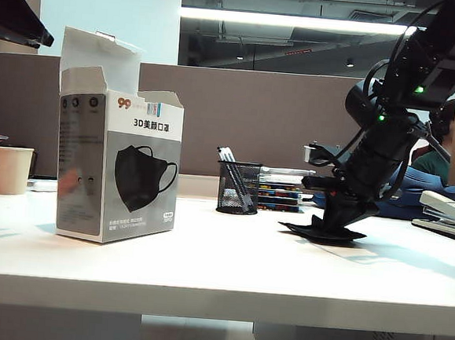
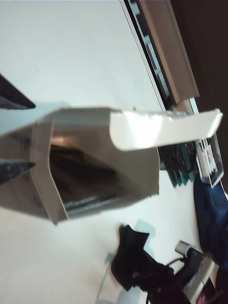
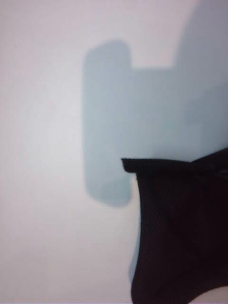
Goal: Put the mask into the mask box.
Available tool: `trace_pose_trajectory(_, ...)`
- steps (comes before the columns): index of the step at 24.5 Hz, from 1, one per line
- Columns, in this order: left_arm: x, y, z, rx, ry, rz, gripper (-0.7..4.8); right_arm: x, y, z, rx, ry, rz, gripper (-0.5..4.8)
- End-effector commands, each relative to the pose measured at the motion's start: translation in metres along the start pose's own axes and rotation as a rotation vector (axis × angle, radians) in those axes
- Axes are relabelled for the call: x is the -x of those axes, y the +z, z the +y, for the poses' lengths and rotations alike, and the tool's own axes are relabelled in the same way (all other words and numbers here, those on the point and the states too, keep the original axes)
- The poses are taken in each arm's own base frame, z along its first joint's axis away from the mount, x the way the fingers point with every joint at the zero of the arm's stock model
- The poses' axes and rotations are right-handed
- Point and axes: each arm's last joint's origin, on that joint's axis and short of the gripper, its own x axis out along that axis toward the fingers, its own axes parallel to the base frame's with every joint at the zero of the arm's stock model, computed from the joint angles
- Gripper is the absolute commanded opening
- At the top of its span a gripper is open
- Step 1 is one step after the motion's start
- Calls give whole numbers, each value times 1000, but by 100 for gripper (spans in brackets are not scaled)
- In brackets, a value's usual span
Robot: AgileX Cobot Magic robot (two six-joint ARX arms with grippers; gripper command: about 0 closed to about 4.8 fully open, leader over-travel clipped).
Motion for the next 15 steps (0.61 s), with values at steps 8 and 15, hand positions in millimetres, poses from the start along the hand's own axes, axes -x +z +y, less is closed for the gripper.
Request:
trace_pose_trajectory(8, 1, 5, 0, -87, -30, -45, 181, 52, 34, 8, 31, 125, -161, -9)
trace_pose_trajectory(15, 0, 10, 3, -124, 21, -88, 282, 92, 51, 16, 20, 230, -294, -9)
